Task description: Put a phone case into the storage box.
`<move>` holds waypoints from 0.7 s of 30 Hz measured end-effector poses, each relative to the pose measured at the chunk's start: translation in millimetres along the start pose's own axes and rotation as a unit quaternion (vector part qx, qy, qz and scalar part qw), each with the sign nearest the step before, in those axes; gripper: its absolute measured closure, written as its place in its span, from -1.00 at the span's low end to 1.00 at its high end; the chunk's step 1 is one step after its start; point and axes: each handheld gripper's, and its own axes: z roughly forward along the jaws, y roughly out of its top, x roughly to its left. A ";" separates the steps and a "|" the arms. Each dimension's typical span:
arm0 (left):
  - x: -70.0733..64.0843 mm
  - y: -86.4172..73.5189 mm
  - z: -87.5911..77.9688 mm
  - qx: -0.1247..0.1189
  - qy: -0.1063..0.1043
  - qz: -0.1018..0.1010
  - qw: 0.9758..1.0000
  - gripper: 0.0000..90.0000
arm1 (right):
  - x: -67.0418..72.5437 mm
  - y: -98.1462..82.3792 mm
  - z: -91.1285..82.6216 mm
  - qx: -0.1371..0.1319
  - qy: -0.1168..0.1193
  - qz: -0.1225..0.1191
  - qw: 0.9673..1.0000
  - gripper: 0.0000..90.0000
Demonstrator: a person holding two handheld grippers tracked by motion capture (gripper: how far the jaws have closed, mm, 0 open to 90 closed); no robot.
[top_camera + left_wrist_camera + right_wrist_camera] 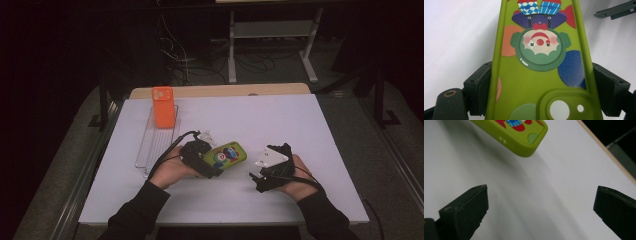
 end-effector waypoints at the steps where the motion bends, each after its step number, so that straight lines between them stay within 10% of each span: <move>1: 0.0 0.0 0.1 0.001 0.000 0.000 1.000 -0.66 | 1.0 0.2 0.0 0.001 -0.004 -0.007 1.000 -1.00; 8: -0.3 -0.2 0.6 0.002 -0.001 0.000 1.000 -0.66 | 8.3 1.4 0.6 0.004 -0.038 -0.081 0.996 -1.00; 21: -1.7 0.1 1.8 0.005 -0.003 0.002 1.000 -0.66 | 20.5 3.6 1.6 0.008 -0.078 -0.146 0.986 -1.00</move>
